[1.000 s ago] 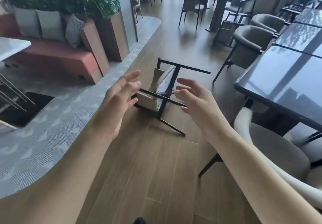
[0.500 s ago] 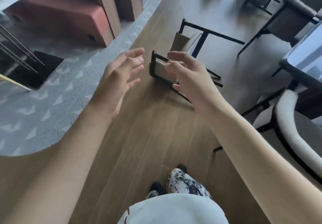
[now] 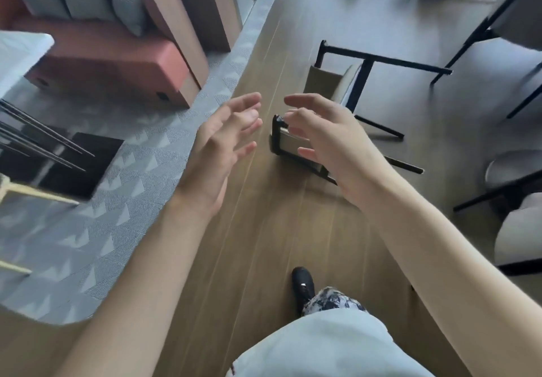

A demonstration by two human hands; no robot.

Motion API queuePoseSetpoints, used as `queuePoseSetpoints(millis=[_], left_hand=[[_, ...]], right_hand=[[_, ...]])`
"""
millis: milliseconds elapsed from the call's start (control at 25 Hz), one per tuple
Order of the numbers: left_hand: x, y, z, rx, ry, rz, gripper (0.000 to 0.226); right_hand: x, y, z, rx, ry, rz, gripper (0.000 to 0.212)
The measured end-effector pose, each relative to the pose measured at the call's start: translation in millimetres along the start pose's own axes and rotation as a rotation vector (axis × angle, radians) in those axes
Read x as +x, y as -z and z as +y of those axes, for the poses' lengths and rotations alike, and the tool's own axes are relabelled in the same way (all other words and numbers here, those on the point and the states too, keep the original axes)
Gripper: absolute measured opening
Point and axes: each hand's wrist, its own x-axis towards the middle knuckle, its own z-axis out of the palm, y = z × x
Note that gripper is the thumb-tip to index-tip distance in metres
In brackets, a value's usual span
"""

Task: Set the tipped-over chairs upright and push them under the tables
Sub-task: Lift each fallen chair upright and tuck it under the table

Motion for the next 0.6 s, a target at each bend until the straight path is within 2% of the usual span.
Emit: queuePoseSetpoints(millis=[240,600], left_hand=[[100.6,29.4,27.4,0.023,-0.023,-0.022,0.026],[224.3,105.8,20.9,-0.027,-0.022,-0.137,0.032]], right_hand=[[94.5,-18.3,-25.8,0.032,0.059,0.069,0.031],[208.2,-82.8,-28.5,0.031,0.044,0.125,0.028]])
